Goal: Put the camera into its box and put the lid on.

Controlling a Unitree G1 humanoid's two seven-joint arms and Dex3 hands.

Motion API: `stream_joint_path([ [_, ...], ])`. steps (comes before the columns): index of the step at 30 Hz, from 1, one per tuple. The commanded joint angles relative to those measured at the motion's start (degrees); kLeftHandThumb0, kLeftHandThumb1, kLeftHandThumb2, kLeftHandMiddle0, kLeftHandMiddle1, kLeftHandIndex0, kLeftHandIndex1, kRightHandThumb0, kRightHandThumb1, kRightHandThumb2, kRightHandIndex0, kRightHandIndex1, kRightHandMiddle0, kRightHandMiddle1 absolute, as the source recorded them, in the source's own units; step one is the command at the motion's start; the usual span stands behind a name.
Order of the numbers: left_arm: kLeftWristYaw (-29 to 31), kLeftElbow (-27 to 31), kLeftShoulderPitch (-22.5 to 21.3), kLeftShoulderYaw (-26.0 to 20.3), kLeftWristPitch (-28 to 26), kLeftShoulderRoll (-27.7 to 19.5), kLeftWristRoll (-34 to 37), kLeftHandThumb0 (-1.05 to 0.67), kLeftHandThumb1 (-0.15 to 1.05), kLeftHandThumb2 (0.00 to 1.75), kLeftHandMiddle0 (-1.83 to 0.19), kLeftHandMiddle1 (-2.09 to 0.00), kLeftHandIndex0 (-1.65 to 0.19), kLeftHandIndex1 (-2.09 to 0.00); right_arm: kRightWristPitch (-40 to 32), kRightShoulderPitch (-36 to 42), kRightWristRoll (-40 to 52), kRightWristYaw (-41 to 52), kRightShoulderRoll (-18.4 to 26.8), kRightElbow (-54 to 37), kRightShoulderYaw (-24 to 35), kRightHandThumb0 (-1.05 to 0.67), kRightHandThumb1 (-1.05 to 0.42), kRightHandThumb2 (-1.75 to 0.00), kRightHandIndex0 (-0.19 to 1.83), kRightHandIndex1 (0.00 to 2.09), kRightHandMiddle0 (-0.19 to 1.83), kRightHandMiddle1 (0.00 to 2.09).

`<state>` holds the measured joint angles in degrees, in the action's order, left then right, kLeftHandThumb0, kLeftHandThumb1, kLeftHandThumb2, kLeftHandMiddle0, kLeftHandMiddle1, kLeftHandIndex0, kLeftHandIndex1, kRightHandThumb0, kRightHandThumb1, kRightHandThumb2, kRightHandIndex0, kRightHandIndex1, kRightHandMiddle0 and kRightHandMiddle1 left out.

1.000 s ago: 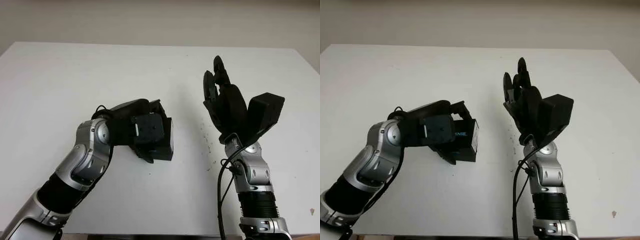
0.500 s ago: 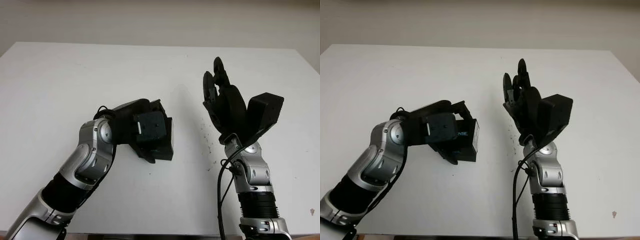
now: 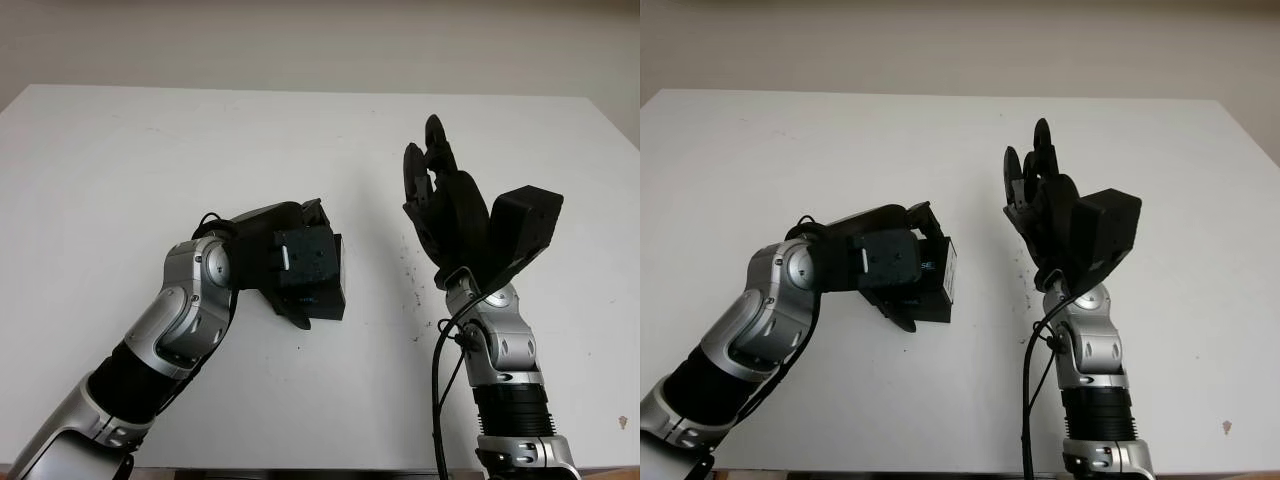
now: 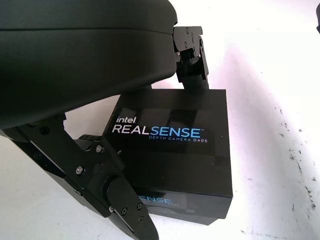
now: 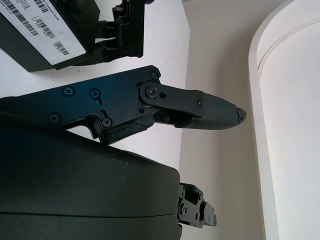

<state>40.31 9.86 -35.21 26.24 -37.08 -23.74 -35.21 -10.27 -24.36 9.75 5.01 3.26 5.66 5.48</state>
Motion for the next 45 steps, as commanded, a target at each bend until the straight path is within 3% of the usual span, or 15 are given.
stream_joint_path([
  [1,1.82,0.69,-0.34,1.54,0.0,0.69,0.62,-0.29,1.01,0.06,-0.03,-1.86,0.08,-1.48,0.47,-0.6,0.16,-0.1,-0.44,0.13,-0.02,-0.67,-1.05,-0.56,-0.19,0.02,-0.18,0.05],
  [4,3.82,0.86,-1.06,3.02,0.94,-0.19,-0.07,-0.37,1.04,0.07,0.06,-1.72,0.17,-1.27,0.53,-0.71,-0.14,-0.11,-0.53,0.5,-0.17,-0.67,-1.05,-0.56,-0.19,0.03,-0.17,0.05],
  [5,5.08,0.85,-1.71,4.45,0.73,-0.78,-1.5,-0.44,1.05,0.11,0.06,-1.6,0.17,-1.04,0.62,-0.75,-0.26,-0.18,-0.57,0.67,-0.21,-0.67,-1.05,-0.56,-0.19,0.03,-0.17,0.05],
  [6,6.26,0.86,-2.31,5.82,0.25,-1.18,-3.02,-0.52,1.05,0.17,0.14,-1.08,0.17,-0.68,0.8,-0.76,-0.36,-0.15,-0.55,0.87,-0.25,-0.68,-1.05,-0.56,-0.19,0.03,-0.17,0.06],
  [8,7.67,1.08,-2.94,7.68,-0.01,-1.55,-5.66,-0.62,1.05,0.25,0.18,-0.28,0.18,-0.33,1.17,-0.83,-0.47,-0.27,-0.69,1.16,-0.32,-0.68,-1.05,-0.56,-0.19,0.04,-0.17,0.06],
  [11,7.94,1.49,-2.77,8.58,0.62,-1.31,-8.15,-0.65,1.05,0.33,0.19,-0.03,0.19,-0.08,1.59,-0.87,-0.67,-0.61,-0.95,1.48,-0.44,-0.68,-1.05,-0.55,-0.18,0.04,-0.16,0.06],
  [20,12.54,2.01,-3.62,10.57,1.5,-0.19,-14.93,-0.71,1.05,0.43,0.19,0.0,0.19,0.0,2.6,-1.01,-0.13,-0.67,-1.73,2.57,-0.18,-0.68,-1.05,-0.54,-0.18,0.05,-0.16,0.06],
  [30,16.49,1.83,-4.01,11.15,1.99,2.58,-17.82,-0.72,1.05,0.46,0.19,0.0,0.19,0.0,3.32,-1.32,-0.1,-0.28,-1.53,3.36,-0.27,-0.67,-1.05,-0.55,-0.18,0.05,-0.16,0.05],
  [36,15.57,1.7,-2.5,13.16,11.05,-0.23,-20.23,-0.77,1.05,0.6,0.19,0.0,0.19,0.0,3.69,-1.41,-0.14,-0.57,-1.44,3.46,0.01,-0.68,-1.05,-0.54,-0.17,0.05,-0.15,0.06],
  [45,9.24,0.2,7.31,12.35,15.45,0.22,-21.85,-0.85,1.05,0.68,0.19,0.0,0.19,0.0,2.98,-0.89,0.04,-0.1,-0.76,2.03,0.52,-0.68,-1.05,-0.54,-0.19,0.04,-0.17,0.05],
])
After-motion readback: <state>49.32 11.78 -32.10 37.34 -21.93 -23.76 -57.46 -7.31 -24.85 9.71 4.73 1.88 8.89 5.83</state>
